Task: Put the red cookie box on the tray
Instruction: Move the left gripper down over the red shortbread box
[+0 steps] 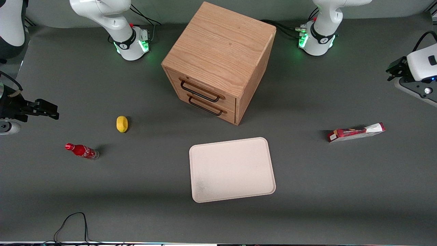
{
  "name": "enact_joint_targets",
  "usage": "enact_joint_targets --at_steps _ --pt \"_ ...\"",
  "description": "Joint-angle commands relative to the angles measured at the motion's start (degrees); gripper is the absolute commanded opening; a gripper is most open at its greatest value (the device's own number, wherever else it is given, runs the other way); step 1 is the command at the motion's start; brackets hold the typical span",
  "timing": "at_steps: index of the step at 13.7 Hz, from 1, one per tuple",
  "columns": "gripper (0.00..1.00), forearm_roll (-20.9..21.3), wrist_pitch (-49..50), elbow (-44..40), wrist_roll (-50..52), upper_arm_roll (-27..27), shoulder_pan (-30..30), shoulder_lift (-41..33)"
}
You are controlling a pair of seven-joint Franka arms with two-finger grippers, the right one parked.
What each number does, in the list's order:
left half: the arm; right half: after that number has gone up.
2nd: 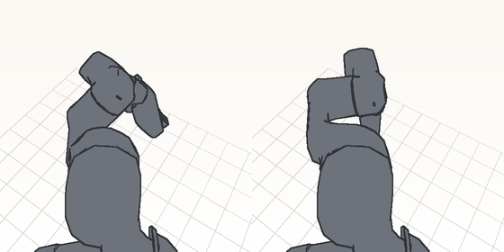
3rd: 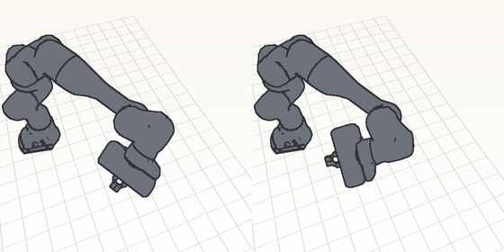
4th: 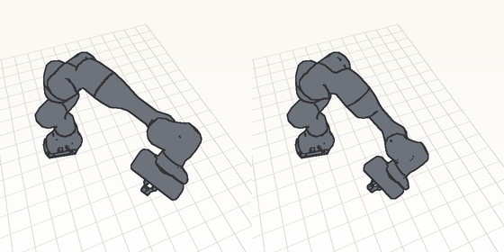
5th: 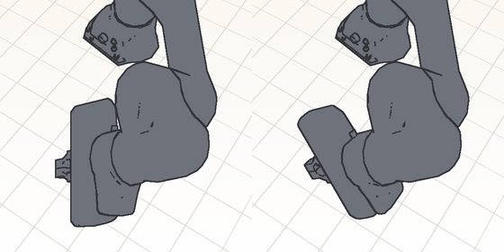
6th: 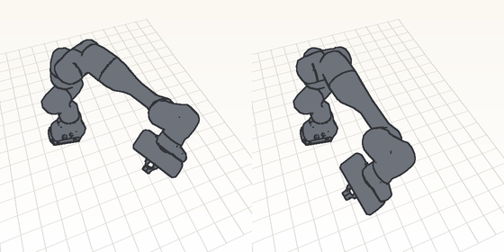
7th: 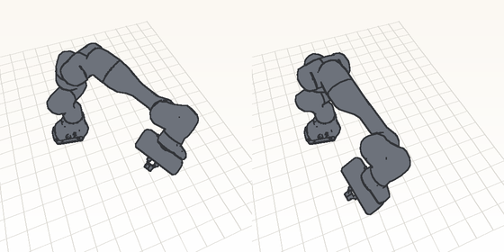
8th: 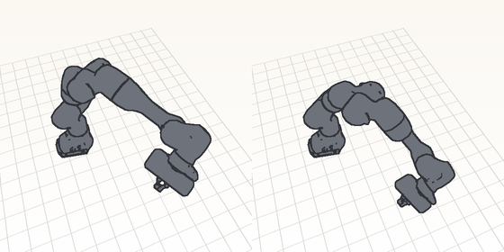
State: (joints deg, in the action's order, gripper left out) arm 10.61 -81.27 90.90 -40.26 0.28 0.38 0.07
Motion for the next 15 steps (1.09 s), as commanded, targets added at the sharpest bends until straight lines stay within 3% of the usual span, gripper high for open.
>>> enact_joint_targets --at_steps 1,4,8,15 --pt "1.0 -0.3 -2.0 -0.3 -13.3 0.1 -3.5 0.0" --pt "1.0 -5.1 -5.5 1.0 -29.0 0.2 -9.0 0.3" --pt "1.0 -5.5 -9.9 6.2 -31.9 0.1 -9.9 0.1" --pt "0.98 -7.5 -33.8 24.2 -38.1 0.2 -11.5 2.8"
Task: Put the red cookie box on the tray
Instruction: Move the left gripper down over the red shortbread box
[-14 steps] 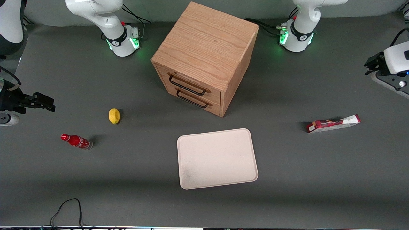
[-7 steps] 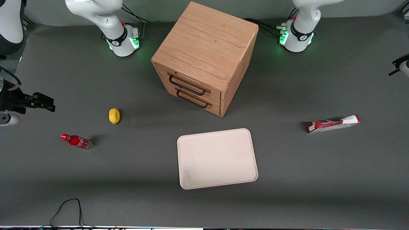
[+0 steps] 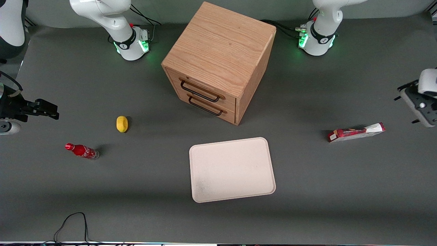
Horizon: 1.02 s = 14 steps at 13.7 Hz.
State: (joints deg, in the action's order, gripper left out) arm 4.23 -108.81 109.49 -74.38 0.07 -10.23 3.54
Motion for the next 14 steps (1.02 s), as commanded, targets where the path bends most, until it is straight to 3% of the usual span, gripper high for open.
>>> enact_joint_targets --at_steps 1,7,14 --pt "0.98 -1.2 -9.1 7.1 -7.8 0.3 -0.9 0.7" --pt "0.98 -1.2 -16.9 9.2 -16.7 0.4 -0.8 7.9" --pt "0.98 -1.2 -28.7 13.7 -18.8 0.5 -0.3 12.8"
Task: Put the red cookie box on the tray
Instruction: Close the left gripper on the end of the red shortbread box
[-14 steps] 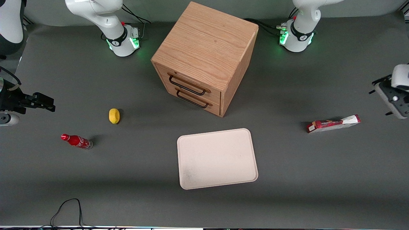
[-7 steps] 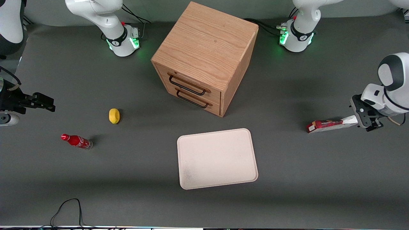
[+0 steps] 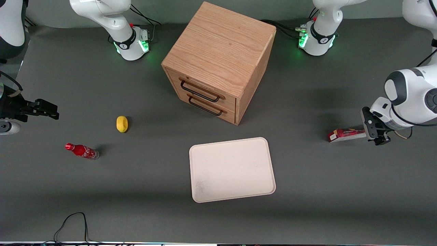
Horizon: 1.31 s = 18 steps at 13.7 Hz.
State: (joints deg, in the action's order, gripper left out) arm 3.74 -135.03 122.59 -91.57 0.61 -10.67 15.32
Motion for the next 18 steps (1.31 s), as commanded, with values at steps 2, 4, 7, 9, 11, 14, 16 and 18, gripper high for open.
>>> enact_joint_targets --at_steps 2,4,7,9,11,14,16,18 --pt "0.98 -0.7 -4.7 0.9 -1.7 0.0 0.0 2.9" --pt "0.97 -0.7 -7.1 1.9 -1.7 0.0 0.0 3.7" --pt "0.97 -0.7 -9.3 3.3 -1.6 0.0 0.1 4.0" --pt "0.96 -0.8 -9.3 3.4 -1.6 0.1 0.1 4.0" --pt "0.76 -0.5 -9.4 3.4 -1.9 0.1 0.1 4.0" --pt "0.0 -0.8 -8.9 3.4 -2.8 0.2 0.2 3.7" --pt "0.0 -0.8 -8.8 3.4 -2.8 0.2 0.2 3.7" --pt "0.0 -0.8 -8.5 3.4 -2.8 0.3 0.2 3.7"
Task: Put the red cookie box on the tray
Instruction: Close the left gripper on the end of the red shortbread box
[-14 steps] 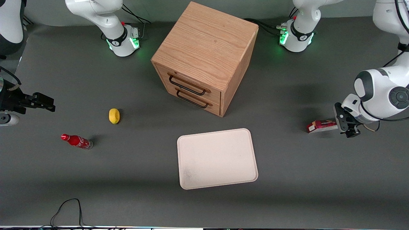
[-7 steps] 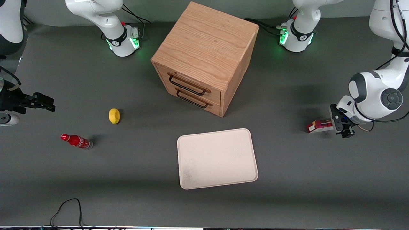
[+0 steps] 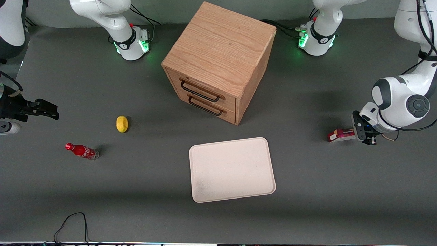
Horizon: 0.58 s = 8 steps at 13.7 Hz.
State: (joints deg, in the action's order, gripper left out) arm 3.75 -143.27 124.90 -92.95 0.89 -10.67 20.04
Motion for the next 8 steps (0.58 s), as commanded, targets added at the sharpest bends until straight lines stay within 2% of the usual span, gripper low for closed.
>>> enact_joint_targets --at_steps 1,4,8 --pt "0.0 -0.8 -0.3 1.0 -1.4 0.0 0.2 -1.1" --pt "0.0 -0.8 0.8 0.9 -1.6 0.1 0.2 -1.9" --pt "0.0 -0.8 15.3 -2.9 1.0 0.2 0.5 -9.5"
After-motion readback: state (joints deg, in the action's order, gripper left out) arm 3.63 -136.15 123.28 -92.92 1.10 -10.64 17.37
